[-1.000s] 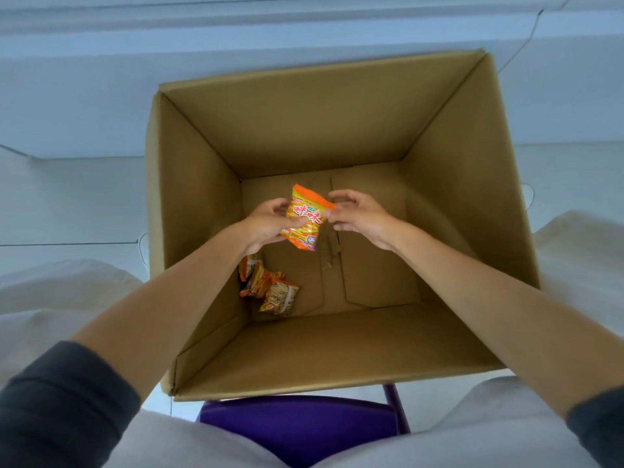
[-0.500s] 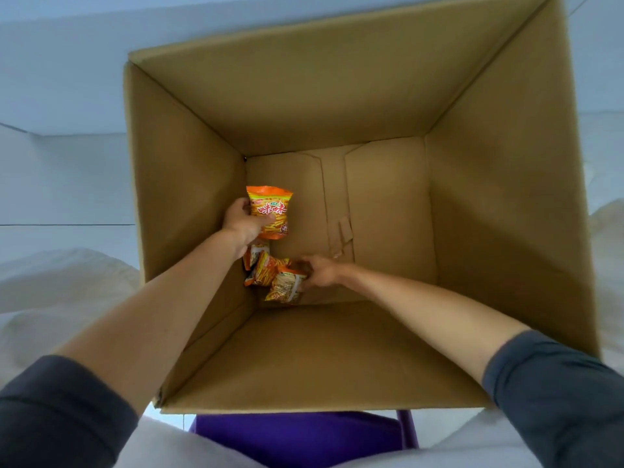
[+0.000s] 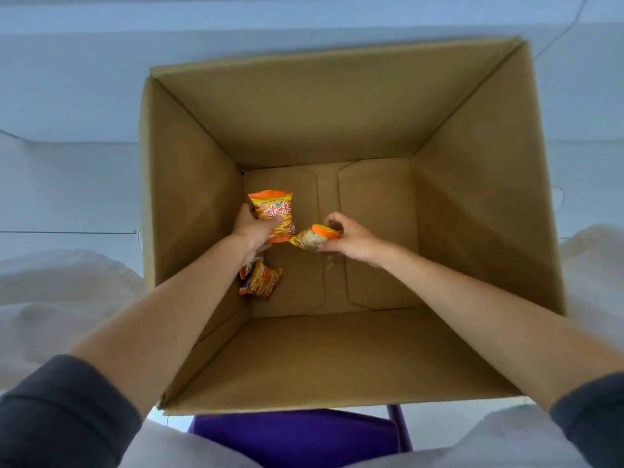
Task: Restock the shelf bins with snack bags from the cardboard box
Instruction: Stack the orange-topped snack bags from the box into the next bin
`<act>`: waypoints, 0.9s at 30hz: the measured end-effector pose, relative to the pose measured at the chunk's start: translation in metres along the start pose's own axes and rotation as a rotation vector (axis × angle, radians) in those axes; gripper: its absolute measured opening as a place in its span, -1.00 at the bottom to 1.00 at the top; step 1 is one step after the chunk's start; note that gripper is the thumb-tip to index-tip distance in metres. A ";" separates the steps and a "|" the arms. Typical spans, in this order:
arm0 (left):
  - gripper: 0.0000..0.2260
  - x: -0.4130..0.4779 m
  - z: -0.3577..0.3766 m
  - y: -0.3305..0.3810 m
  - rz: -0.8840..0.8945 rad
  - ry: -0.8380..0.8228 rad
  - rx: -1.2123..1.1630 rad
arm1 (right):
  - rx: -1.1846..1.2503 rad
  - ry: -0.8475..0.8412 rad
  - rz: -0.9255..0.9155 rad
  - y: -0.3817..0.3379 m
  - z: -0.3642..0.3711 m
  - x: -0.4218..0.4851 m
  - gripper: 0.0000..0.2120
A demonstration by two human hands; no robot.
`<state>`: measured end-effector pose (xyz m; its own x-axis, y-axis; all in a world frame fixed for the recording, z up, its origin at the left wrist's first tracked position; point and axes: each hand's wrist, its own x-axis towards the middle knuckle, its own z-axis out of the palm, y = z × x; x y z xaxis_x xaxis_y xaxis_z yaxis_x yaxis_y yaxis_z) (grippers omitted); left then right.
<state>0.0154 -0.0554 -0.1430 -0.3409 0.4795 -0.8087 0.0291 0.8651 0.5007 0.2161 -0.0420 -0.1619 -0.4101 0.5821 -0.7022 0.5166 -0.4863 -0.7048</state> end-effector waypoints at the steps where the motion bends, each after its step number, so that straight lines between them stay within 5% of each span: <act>1: -0.51 -0.004 0.001 0.005 0.002 -0.012 -0.035 | 0.015 0.070 -0.040 -0.007 -0.007 -0.008 -0.66; 7: -0.52 -0.029 -0.001 0.044 0.086 -0.079 -0.217 | 0.176 0.480 -0.277 -0.051 -0.029 -0.045 -0.65; 13: -0.66 -0.063 -0.003 0.077 0.108 -0.351 -0.345 | 0.388 0.317 -0.350 -0.098 -0.028 -0.069 -0.81; 17: -0.72 -0.072 -0.010 0.086 0.121 -0.432 -0.405 | 0.394 0.358 -0.383 -0.104 -0.038 -0.074 -0.95; 22: -0.48 -0.074 -0.011 0.092 0.176 -0.470 -0.307 | 0.284 0.379 -0.492 -0.106 -0.039 -0.071 -0.45; 27: -0.37 -0.076 -0.010 0.091 0.281 -0.460 -0.229 | 0.175 0.315 -0.455 -0.115 -0.037 -0.064 -0.29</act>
<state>0.0344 -0.0139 -0.0331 0.0946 0.7448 -0.6605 -0.1623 0.6662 0.7279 0.2109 0.0007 -0.0322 -0.3041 0.9109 -0.2790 0.1973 -0.2263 -0.9539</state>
